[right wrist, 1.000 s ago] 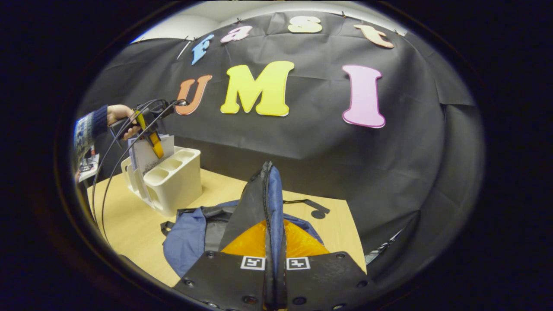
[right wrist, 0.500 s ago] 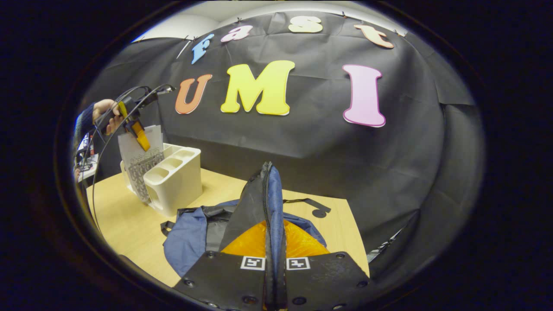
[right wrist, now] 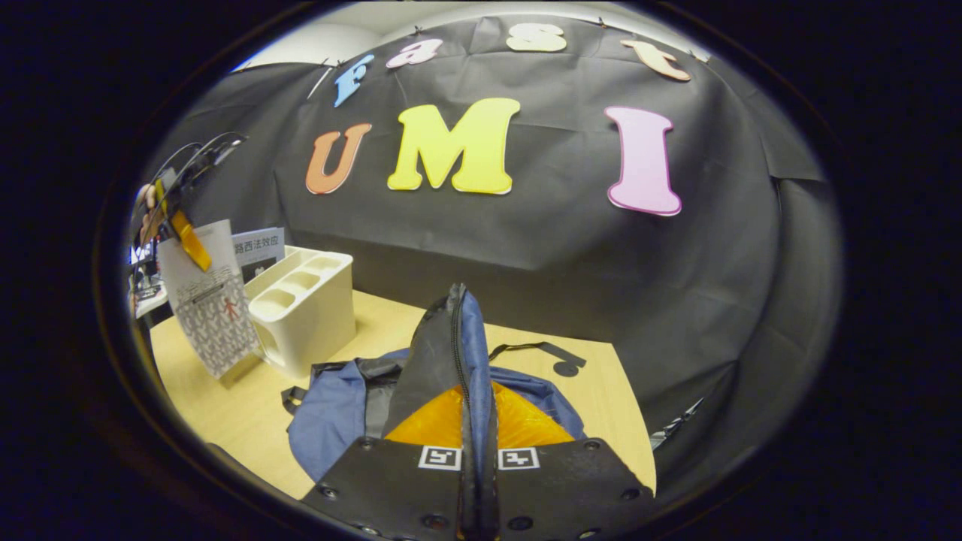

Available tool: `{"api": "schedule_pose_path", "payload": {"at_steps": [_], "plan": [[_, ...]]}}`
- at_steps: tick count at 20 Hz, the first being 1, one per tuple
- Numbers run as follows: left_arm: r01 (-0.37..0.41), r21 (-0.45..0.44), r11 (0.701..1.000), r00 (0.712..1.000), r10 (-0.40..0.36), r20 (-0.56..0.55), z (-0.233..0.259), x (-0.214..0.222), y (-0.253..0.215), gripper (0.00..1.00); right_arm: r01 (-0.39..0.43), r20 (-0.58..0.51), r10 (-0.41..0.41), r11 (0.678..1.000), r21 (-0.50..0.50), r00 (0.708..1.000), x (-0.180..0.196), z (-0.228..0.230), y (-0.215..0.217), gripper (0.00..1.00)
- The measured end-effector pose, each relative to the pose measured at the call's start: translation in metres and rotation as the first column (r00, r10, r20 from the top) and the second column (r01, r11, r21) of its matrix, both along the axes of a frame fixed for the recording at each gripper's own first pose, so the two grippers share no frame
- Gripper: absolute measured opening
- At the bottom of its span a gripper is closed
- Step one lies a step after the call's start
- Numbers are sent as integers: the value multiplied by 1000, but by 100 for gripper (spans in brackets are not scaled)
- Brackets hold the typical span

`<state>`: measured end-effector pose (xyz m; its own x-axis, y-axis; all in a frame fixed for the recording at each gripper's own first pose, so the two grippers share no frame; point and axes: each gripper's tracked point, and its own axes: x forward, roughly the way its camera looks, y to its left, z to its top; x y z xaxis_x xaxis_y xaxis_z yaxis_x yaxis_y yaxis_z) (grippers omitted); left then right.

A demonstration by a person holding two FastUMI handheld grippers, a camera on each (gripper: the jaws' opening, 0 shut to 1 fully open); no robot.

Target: Open the schoolbag, grab two books from the bookshelf and put them into the schoolbag.

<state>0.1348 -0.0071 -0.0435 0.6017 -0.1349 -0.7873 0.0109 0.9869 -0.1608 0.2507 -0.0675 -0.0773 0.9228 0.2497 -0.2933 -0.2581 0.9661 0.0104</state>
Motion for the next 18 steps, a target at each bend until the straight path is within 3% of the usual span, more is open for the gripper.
{"api": "schedule_pose_path", "payload": {"at_steps": [5, 8, 12, 14, 17, 18], "plan": [[-5, -108, 994, 1000, 4, -14, -21, -41, -3, 48, 7, -18, -7, 1000, -27, 1000, 2, -4, 3, 3], [-18, -259, 966, 1000, 20, 5, -23, -57, -13, 48, 0, -37, -2, 998, -56, 999, 2, -7, 9, 3], [-13, -360, 933, 999, 30, 42, -22, -68, -18, 48, 9, -42, -14, 994, -113, 999, 1, -3, 9, 3], [-1, -435, 901, 997, 33, 66, -19, -69, -28, 52, 17, -44, -22, 992, -124, 999, 1, 2, 9, 3], [16, -537, 843, 996, 32, 79, -17, -66, -46, 44, 11, -58, -20, 989, -148, 998, 1, 10, 12, 1], [20, -563, 826, 996, 35, 86, -17, -63, -54, 48, 8, -58, -17, 988, -155, 998, 1, 14, 12, 3]]}}
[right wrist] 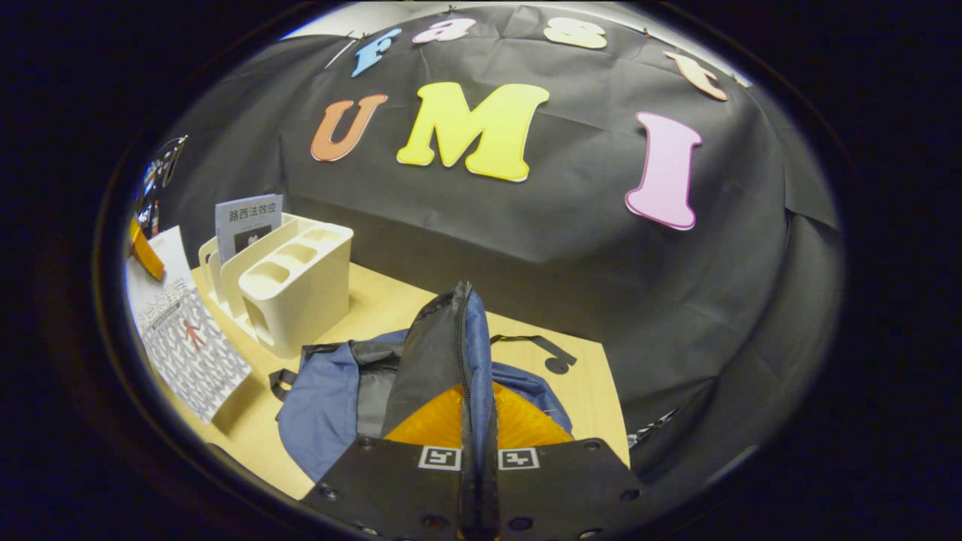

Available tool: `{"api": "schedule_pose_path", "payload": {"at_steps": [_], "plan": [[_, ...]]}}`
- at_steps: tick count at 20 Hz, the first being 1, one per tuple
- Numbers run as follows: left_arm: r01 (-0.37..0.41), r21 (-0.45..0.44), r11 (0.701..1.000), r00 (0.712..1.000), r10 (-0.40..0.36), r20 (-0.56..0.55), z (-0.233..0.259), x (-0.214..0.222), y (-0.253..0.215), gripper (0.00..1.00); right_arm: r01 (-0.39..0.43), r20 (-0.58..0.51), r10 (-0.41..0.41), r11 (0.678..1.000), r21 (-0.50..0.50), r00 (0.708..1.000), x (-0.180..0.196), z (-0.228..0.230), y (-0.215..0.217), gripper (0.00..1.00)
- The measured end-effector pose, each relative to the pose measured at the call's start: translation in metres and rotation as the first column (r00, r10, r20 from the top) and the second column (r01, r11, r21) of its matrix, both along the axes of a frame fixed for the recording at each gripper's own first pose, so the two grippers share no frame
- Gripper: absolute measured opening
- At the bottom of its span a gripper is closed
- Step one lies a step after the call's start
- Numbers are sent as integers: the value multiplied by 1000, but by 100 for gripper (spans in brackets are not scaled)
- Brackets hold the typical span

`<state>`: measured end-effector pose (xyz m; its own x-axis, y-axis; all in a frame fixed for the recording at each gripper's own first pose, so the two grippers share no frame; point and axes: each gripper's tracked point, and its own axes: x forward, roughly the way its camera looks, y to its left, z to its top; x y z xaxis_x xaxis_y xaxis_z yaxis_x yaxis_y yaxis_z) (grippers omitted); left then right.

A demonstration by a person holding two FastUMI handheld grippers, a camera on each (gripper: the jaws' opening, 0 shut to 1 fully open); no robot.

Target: Open the schoolbag, grab two books from the bookshelf and put them into the schoolbag.

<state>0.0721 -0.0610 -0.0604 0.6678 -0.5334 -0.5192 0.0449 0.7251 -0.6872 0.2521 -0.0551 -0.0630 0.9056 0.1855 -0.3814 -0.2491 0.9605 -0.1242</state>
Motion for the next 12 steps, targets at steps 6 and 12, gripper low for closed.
{"api": "schedule_pose_path", "payload": {"at_steps": [6, 12], "plan": [[-26, -242, 970, 999, 31, 19, 3, 27, -61, 48, 5, 1, -5, 1000, 14, 1000, 4, 21, 1, 3], [-106, -374, 921, 994, 101, -34, -28, 70, -121, 48, -10, 47, 10, 1000, 17, 999, 5, 46, 6, 3]]}}
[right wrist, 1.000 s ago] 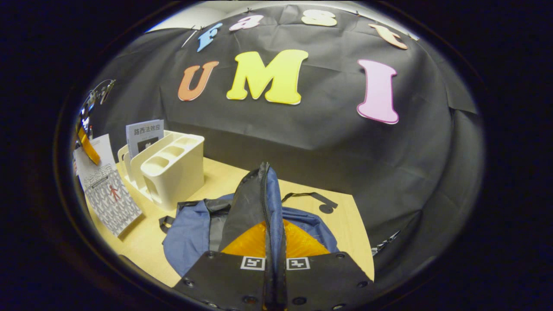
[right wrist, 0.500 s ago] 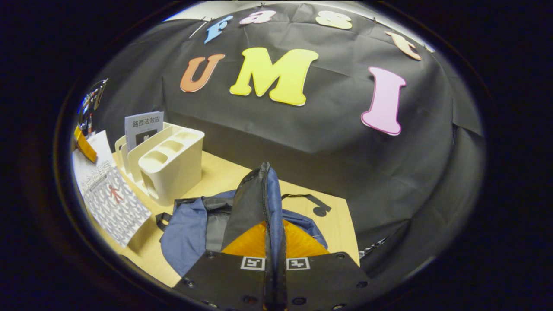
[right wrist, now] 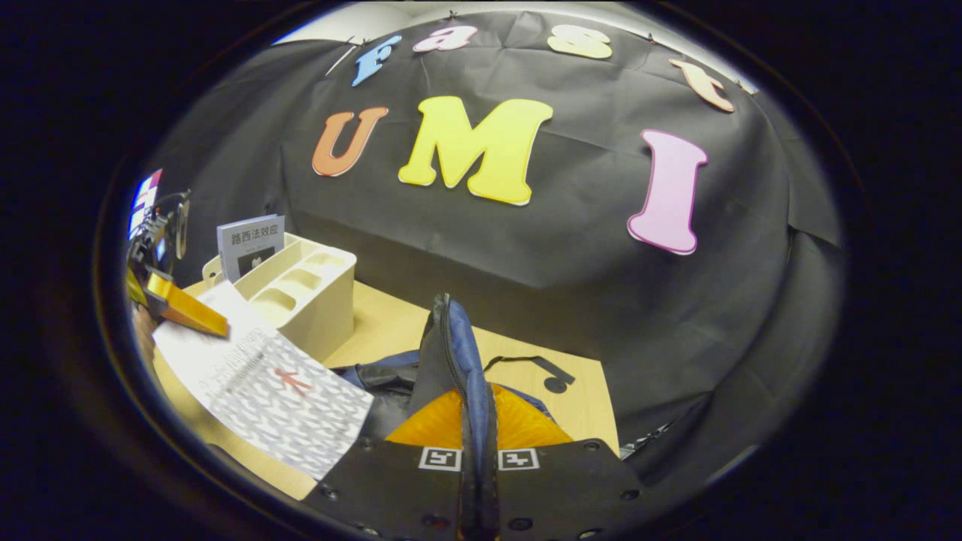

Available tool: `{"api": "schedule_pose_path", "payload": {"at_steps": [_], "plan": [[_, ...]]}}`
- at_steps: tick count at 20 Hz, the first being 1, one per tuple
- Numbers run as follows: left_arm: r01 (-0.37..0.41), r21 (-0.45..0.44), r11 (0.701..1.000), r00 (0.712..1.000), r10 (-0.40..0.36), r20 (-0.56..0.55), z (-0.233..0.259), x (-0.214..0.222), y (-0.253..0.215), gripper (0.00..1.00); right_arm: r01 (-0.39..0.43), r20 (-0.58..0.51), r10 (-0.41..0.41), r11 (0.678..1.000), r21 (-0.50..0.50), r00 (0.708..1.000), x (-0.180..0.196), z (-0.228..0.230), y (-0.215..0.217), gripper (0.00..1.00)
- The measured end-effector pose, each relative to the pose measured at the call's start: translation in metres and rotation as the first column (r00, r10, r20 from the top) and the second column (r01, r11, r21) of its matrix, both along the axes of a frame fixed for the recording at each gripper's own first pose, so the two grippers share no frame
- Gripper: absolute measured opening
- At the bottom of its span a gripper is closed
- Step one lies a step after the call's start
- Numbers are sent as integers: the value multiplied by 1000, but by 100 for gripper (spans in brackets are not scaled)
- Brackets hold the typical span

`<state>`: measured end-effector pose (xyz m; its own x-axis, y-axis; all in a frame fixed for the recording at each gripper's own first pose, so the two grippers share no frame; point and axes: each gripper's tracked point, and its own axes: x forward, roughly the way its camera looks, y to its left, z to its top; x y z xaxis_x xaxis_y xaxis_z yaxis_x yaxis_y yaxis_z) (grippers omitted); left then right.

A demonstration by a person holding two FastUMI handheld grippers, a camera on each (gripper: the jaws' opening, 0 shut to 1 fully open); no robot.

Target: Open the schoolbag, grab two books from the bookshelf and put them into the schoolbag.

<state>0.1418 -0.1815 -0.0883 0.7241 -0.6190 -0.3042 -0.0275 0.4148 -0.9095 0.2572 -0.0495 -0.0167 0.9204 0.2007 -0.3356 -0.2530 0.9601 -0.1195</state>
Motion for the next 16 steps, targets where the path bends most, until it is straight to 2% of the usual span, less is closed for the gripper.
{"api": "schedule_pose_path", "payload": {"at_steps": [2, 8, 11, 15, 16], "plan": [[2, -29, 1000, 1000, -3, -10, -7, 11, -26, 48, -5, 13, 5, 1000, 8, 1000, 1, 7, -1, 3], [16, -27, 1000, 1000, -16, -23, -25, 34, -102, 48, -20, 73, 19, 1000, 14, 997, -2, 28, 0, 3], [48, -19, 999, 998, -48, -35, -38, 39, -139, 48, -44, 79, 42, 999, 30, 996, -7, 33, 8, 3], [47, -57, 997, 998, -49, -44, -59, 50, -174, 48, -59, 77, 55, 997, 50, 996, -9, 34, 15, 3], [43, -39, 998, 999, -44, -21, -65, 54, -182, 48, -63, 75, 58, 996, 57, 995, -10, 35, 17, 3]]}}
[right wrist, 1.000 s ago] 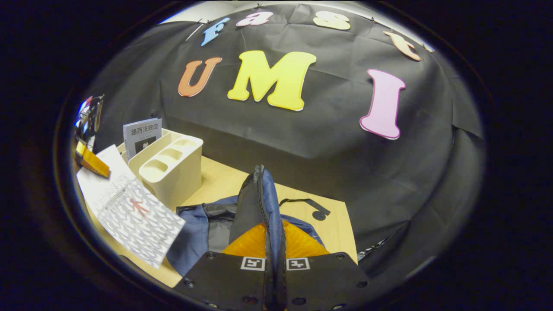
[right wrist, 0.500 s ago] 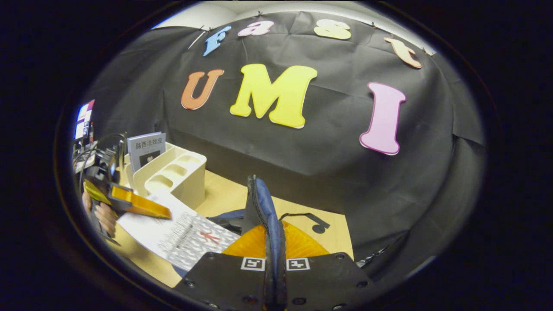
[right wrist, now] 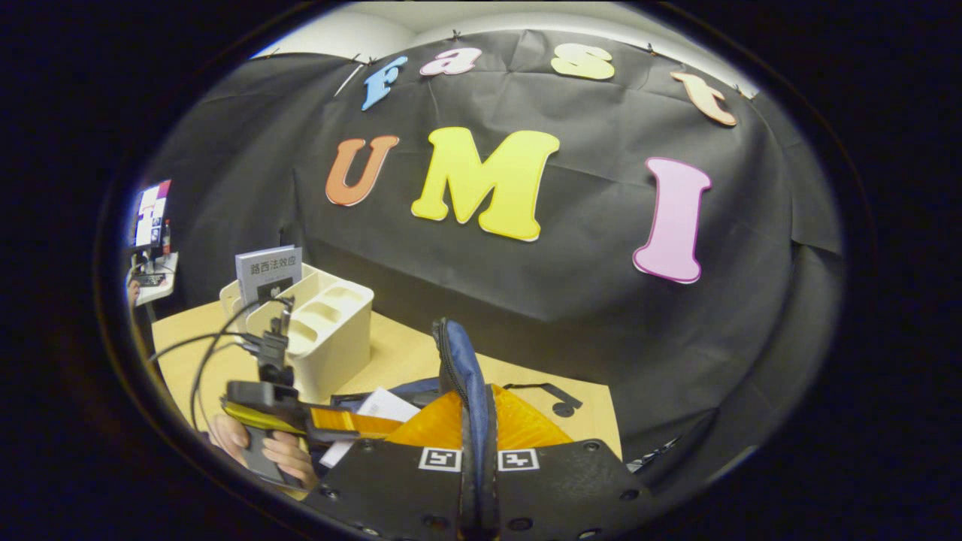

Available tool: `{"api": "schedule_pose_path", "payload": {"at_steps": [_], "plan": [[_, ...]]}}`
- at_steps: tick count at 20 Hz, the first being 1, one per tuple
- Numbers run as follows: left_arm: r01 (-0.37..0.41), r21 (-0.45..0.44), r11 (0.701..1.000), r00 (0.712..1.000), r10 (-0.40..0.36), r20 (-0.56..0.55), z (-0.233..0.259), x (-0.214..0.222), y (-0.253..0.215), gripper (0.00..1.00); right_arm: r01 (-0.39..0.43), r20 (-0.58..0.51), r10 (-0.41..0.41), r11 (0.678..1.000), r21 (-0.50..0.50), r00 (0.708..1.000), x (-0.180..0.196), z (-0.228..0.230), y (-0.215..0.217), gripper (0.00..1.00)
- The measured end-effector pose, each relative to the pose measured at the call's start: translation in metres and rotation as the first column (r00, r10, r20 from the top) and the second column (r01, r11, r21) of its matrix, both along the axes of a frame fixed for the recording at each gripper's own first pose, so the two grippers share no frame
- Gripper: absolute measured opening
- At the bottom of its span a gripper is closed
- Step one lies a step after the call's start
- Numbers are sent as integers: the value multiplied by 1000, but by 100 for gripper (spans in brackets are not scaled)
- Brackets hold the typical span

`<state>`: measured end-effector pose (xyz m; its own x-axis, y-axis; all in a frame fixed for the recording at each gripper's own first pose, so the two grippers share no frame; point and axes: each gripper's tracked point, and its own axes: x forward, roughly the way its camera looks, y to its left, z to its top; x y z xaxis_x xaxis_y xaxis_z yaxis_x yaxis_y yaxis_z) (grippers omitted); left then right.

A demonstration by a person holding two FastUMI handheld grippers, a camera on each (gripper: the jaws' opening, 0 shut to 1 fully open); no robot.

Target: Open the schoolbag, grab two books from the bookshelf and put them into the schoolbag.

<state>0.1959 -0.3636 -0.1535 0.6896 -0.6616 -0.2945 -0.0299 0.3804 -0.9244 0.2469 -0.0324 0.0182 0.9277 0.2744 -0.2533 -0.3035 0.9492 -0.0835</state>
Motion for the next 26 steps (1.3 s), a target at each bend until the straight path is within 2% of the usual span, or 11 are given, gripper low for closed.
{"api": "schedule_pose_path", "payload": {"at_steps": [6, 13, 15, 16, 17, 18, 19, 20, 23, 26], "plan": [[17, 84, 996, 997, -24, 79, -11, -2, -29, 48, -13, 5, 13, 999, 49, 1000, -5, 4, 6, 3], [8, 67, 998, 997, -13, 74, -21, 3, -47, 48, -24, 3, 24, 997, 68, 1000, -6, 3, 14, 3], [8, 129, 992, 996, -19, 82, -26, 3, -45, 49, -14, 8, 14, 998, 65, 1000, -5, -2, 10, 3], [6, 221, 975, 997, -22, 70, -38, 3, -38, 57, 2, 10, -3, 998, 66, 1000, -5, -6, 4, 3], [13, 323, 946, 998, -33, 55, -50, 4, -30, 57, 16, 2, -17, 997, 79, 1000, -4, -11, -2, 3], [35, 363, 931, 997, -56, 46, -58, 5, -29, 67, 24, -10, -23, 995, 96, 1000, -4, -17, -6, 3], [38, 367, 930, 996, -64, 58, -55, 1, -25, 72, 32, -23, -29, 994, 103, 999, -4, -23, -10, 3], [59, 386, 921, 995, -84, 50, -58, -1, -24, 86, 49, -31, -46, 994, 102, 998, -3, -28, -17, 3], [104, 450, 887, 989, -142, 50, -55, -10, -17, 89, 88, -54, -80, 984, 156, 995, -5, -43, -33, 3], [62, 593, 803, 982, -155, 108, -53, -9, 6, 91, 111, -64, -100, 976, 189, 993, -10, -54, -43, 3]]}}
